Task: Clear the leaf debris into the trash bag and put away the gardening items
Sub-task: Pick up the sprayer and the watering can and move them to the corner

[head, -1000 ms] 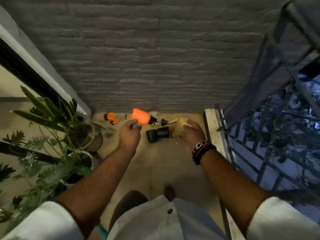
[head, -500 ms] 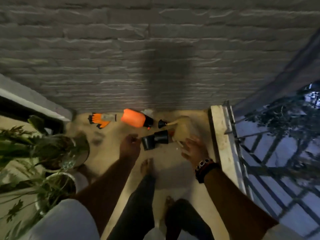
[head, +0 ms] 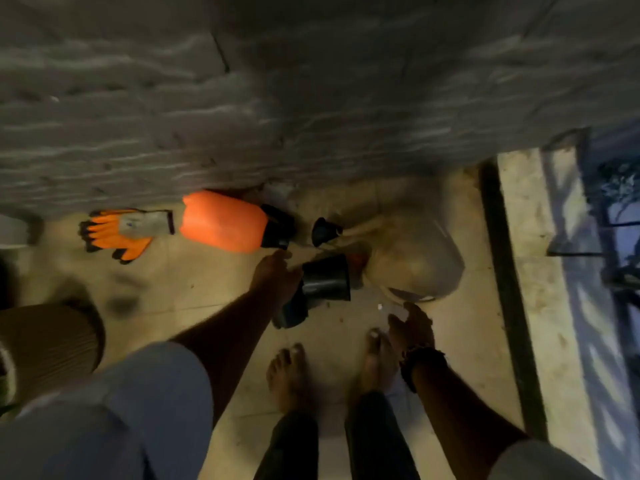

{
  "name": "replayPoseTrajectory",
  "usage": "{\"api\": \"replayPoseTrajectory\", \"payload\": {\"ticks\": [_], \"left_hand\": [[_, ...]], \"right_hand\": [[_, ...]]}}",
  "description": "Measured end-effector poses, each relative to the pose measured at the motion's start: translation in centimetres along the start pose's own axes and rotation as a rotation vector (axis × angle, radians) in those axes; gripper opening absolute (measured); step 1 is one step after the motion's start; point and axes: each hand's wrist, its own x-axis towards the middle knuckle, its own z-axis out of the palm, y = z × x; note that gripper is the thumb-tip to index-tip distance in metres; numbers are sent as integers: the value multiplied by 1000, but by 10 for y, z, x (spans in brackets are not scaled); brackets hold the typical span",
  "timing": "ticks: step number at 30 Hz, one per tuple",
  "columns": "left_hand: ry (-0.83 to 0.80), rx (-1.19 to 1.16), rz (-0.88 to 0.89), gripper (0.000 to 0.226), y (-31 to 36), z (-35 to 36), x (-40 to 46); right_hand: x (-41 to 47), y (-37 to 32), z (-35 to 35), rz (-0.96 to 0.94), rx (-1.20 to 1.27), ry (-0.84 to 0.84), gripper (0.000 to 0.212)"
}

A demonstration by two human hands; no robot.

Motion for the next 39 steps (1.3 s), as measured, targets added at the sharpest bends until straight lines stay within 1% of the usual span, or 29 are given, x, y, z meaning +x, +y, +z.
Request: {"api": "replayPoseTrajectory", "payload": {"ticks": [1, 2, 3, 4, 5, 6, 7, 8, 9, 11, 15, 18, 20, 23, 24, 27, 29, 30, 33, 37, 39], "left_hand": [[-2, 71, 26, 52, -28, 35, 10], [-16, 95, -15, 57, -55, 67, 6], [36, 227, -88, 61, -95, 92, -4], [-31, 278, -145, 63, -136, 121, -20], [-45, 360, -181, 63, -177, 149, -35], [-76, 417, -148, 63, -203, 176, -52], [-64, 479, -103, 61, -204, 191, -68], [-3, 482, -113, 58, -191, 191, -62], [32, 559, -139, 54, -191, 193, -63], [110, 590, -107, 49, -191, 197, -62], [105, 601, -104, 53, -188, 199, -64], [124, 576, -125, 51, -186, 198, -64], [125, 587, -94, 51, -189, 199, -64], [139, 613, -74, 47, -197, 205, -60], [142, 607, -88, 45, -199, 205, -59], [153, 600, -108, 46, -200, 208, -59], [151, 607, -92, 51, -199, 208, -62], [152, 610, -84, 55, -199, 207, -63], [153, 617, -74, 60, -203, 208, -64], [141, 644, -83, 61, -206, 210, -62], [141, 641, -67, 59, -210, 213, -63]], "right_hand": [[28, 10, 13, -29, -96, 17, 57], [50, 17, 25, -45, -139, 31, 60], [72, 26, 39, -50, -198, 37, 63], [87, 29, 48, -63, -232, 32, 65], [101, 34, 57, -63, -295, 41, 66], [114, 40, 64, -71, -380, 44, 67], [125, 44, 69, -70, -459, 39, 68], [135, 46, 73, -68, -544, 33, 70], [139, 47, 75, -56, -643, 15, 72], [148, 52, 79, -98, -760, 4, 73], [162, 64, 80, -274, -710, 110, 68], [165, 70, 84, -385, -703, 180, 50], [164, 69, 84, -368, -704, 225, 45], [158, 61, 81, -400, -710, 342, 14], [157, 61, 81, -426, -710, 350, 7], [157, 59, 75, -435, -713, 274, 12], [156, 58, 72, -397, -760, 224, 22], [155, 57, 69, -394, -780, 214, 25], [150, 56, 63, -425, -767, 210, 25], [147, 52, 56, -420, -711, 178, 35], [147, 52, 53, -420, -686, 166, 36]]}}
